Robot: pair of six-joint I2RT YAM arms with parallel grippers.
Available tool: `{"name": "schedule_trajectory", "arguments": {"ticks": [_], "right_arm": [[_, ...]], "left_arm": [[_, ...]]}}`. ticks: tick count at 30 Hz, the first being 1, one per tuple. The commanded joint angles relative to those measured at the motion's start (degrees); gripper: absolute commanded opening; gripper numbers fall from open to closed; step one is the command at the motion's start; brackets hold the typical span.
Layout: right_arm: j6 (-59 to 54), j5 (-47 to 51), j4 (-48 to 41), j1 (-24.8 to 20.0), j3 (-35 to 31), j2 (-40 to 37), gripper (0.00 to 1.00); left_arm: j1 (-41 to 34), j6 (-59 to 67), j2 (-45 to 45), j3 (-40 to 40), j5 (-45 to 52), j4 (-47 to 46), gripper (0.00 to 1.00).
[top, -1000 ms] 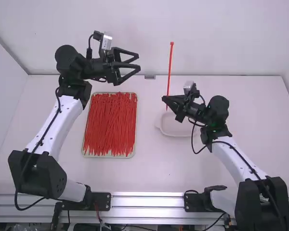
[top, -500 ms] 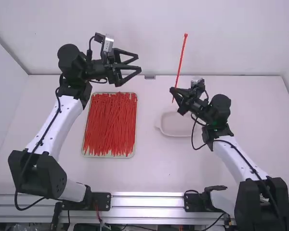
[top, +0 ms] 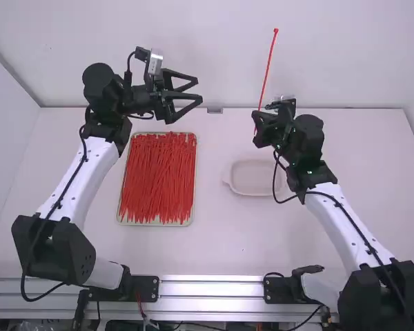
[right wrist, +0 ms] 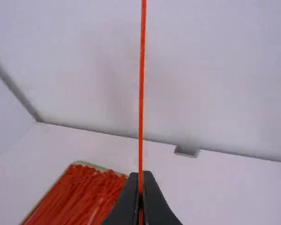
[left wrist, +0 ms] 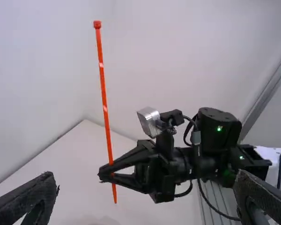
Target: Fasten the cable tie
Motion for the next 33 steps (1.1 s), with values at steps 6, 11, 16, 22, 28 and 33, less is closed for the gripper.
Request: {"name": "schedule_trajectory", "arguments": {"ticks": [6,11,16,22,28,33], "right_arm": [[-3.9,24.8,-4.5,7.8,3.7,0.1,0.00],[-4.6,35.3,-6.1,11.8,3.7,0.1,0.00],[-4.6,48.5,-8.7,16.9,3.7,0.1,0.00],[-5.4,60.3,-11.7,22.8,3.7,0.1,0.00],[-5.7,71.8,-12.4,28.5,3.7,0.1,0.00],[-6.8,80.8,-12.6,32.6,3.7,0.1,0.00]], "left_arm": [[-0.1,1.0,0.0,1.4,-0.4,0.3,0.99],[-0.1,0.8,0.0,1.4,-0.4,0.2,0.99],[-0.1,-0.9,0.0,1.4,-1.4,0.2,0.99],[-0.7,-2.9,0.0,1.4,-1.9,0.6,0.99],[-1.3,-3.7,0.0,1.4,-2.7,0.6,0.99],[-2.3,-5.3,0.0,1.4,-4.5,0.1,0.99]]}}
